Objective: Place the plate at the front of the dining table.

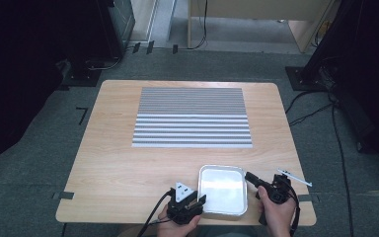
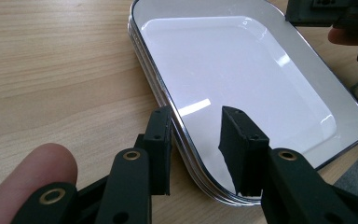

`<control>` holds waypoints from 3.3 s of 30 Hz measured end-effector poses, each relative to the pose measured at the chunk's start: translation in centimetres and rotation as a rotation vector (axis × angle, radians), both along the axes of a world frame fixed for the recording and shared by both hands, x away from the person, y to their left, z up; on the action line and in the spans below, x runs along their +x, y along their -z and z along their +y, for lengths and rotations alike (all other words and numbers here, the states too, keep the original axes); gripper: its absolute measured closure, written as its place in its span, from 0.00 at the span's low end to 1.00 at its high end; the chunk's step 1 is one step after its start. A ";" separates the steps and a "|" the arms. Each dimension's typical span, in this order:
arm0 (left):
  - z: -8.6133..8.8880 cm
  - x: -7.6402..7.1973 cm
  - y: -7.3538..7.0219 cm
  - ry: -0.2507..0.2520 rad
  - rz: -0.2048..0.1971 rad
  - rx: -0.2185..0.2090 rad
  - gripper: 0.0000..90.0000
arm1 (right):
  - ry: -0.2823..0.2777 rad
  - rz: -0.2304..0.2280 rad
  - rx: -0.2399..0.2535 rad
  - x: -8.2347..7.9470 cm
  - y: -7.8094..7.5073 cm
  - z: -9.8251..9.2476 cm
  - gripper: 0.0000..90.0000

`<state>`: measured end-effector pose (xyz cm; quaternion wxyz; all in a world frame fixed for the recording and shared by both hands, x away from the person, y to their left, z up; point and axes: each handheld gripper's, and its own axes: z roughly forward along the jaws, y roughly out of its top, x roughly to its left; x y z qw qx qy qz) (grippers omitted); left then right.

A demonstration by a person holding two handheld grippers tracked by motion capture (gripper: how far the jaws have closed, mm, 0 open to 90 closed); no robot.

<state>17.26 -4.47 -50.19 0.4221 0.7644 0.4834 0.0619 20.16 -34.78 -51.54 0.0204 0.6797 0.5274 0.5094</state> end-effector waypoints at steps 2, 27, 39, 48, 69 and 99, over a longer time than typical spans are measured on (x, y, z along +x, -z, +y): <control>0.0 -0.1 0.0 0.003 -0.001 0.001 0.72 | 0.002 0.000 -0.001 0.0 0.0 0.0 0.98; -0.6 0.3 -0.1 -0.031 0.045 -0.046 0.74 | 0.057 0.010 0.036 -0.7 -0.3 0.6 0.99; -0.7 1.0 -0.2 -0.051 0.033 -0.012 0.85 | 0.027 -0.006 -0.053 -0.6 -0.7 0.8 0.99; -0.5 1.8 -0.4 -0.049 0.041 -0.022 0.88 | 0.012 -0.005 -0.068 -0.6 -0.9 0.6 0.99; -0.4 2.0 -0.5 -0.045 0.045 -0.027 0.91 | 0.057 0.004 -0.189 -0.5 -1.4 2.1 0.99; 1.2 4.7 -2.4 0.015 0.111 -0.098 0.94 | 0.008 -0.043 -0.322 0.9 -5.1 3.2 1.00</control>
